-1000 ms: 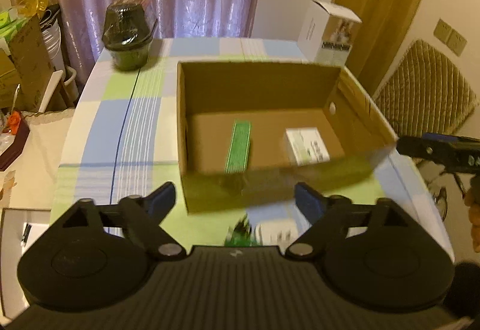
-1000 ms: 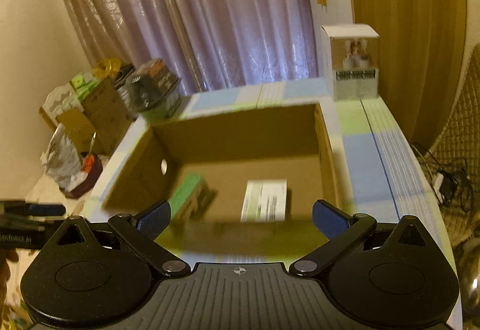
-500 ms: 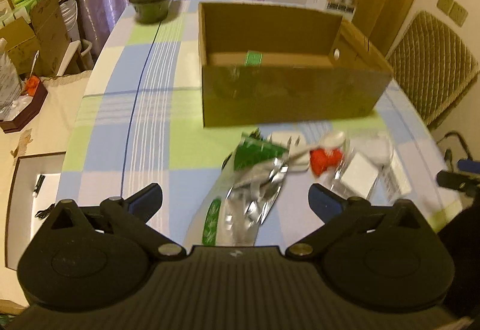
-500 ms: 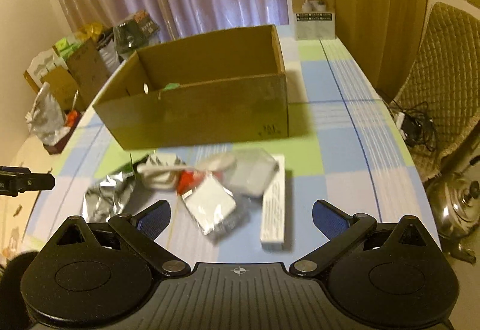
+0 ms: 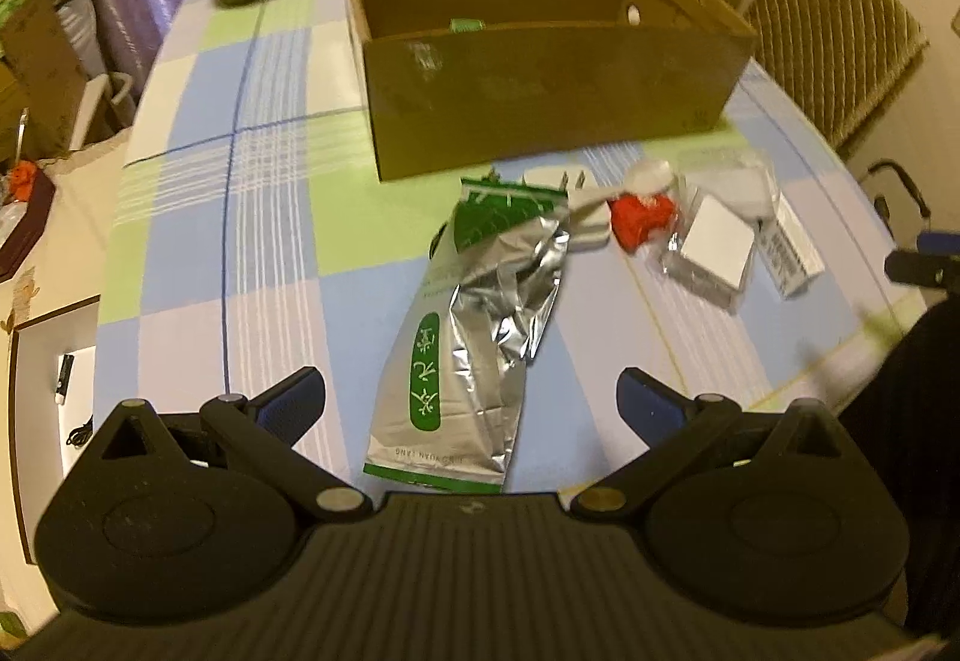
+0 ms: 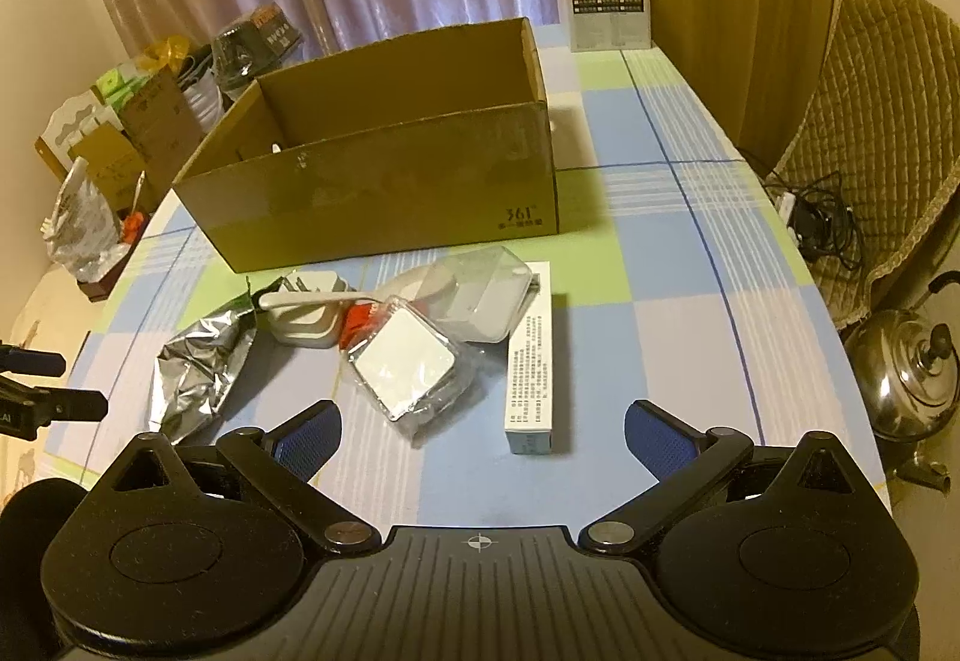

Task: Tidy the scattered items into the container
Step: 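Withdraw both tools from the cardboard box back toward the remaining items, then grasp the leaf-printed foil bag with the left tool while the right tool grasps the white barcode box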

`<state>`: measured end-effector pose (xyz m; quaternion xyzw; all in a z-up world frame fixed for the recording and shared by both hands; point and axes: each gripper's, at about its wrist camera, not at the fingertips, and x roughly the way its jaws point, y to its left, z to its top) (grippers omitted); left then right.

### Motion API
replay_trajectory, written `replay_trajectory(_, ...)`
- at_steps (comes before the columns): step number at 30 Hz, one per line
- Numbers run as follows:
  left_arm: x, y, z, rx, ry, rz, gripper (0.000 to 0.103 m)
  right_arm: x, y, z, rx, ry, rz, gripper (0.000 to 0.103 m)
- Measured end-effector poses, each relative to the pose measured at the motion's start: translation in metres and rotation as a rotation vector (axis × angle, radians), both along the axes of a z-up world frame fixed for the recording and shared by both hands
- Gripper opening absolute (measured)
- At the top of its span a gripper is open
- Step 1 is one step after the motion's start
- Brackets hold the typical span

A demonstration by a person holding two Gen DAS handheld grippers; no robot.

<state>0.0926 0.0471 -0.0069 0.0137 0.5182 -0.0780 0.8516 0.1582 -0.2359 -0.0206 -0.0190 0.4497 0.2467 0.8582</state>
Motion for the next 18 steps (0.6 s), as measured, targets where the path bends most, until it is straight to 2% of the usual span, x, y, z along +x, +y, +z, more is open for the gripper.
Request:
replay_trajectory(9,0.039,0.000,-0.023,0.035,0.067,-0.072,0.102,0.013,0.001,-0.019,-0.020,0.039,-0.013,0.103)
replay_trajectory(18,0.073,-0.012,-0.051,0.030,0.132,-0.154,0.102,0.031,0.003,-0.039,-0.028,0.084,-0.019,0.103)
